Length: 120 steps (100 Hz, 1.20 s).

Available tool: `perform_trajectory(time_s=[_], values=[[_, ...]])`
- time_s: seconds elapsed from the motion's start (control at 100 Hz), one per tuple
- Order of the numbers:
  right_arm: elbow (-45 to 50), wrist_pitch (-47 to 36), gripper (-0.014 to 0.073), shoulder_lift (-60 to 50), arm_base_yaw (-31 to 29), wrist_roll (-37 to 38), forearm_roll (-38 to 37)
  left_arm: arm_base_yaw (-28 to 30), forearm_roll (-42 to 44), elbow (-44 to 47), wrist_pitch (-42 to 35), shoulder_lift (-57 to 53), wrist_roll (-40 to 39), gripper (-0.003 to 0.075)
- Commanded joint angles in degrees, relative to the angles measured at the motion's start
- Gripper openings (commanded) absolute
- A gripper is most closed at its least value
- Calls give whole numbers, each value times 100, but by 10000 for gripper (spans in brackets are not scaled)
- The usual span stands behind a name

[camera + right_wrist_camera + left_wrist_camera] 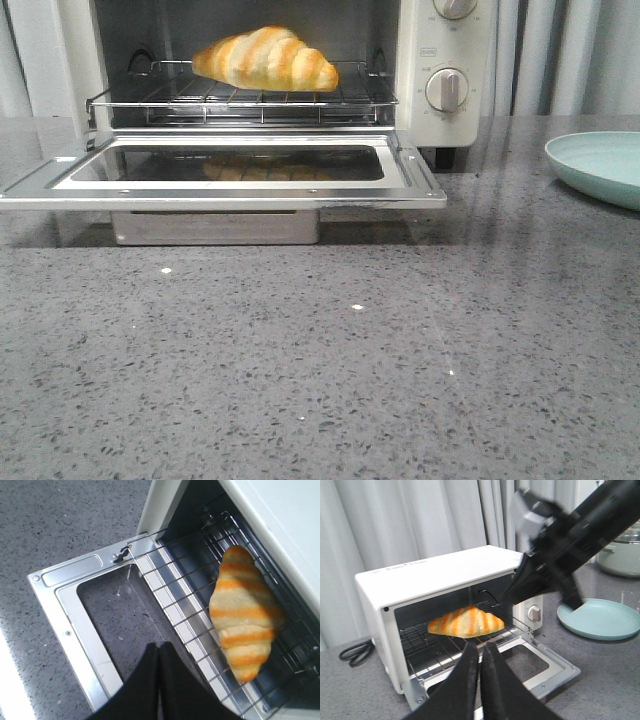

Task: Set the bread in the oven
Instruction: 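Withdraw the right gripper out of the oven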

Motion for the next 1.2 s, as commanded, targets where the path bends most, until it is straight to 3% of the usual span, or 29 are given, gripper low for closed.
perform_trajectory(time_s=[0.0, 0.26, 0.43, 0.64, 0.8, 0.92, 1.02, 1.19], values=[[315, -313, -46, -903, 32, 33, 34, 1, 169, 137, -526, -259, -64, -22], [2972, -1489, -46, -3544, 4, 118, 25, 1, 547, 779, -565, -653, -64, -21], [4540, -1836, -47, -5059, -322, 910, -663, 1, 547, 915, -702, -653, -64, -21], [5835, -2317, -48, -6404, -646, 975, -1459, -95, 547, 915, -694, -653, -64, -21], [6429, -2683, -48, -6902, -738, 1112, -1661, -95, 547, 915, -694, -653, -64, -21], [6685, -3416, -48, -7406, -888, 1957, -1661, -95, 547, 915, -694, -653, -64, -21], [6791, -3090, -48, -7818, -1051, 2388, -1661, -95, 547, 915, -694, -653, -64, -21], [6848, -2351, -48, -8263, -1159, 2400, -1661, -95, 547, 915, -694, -653, -64, -21]])
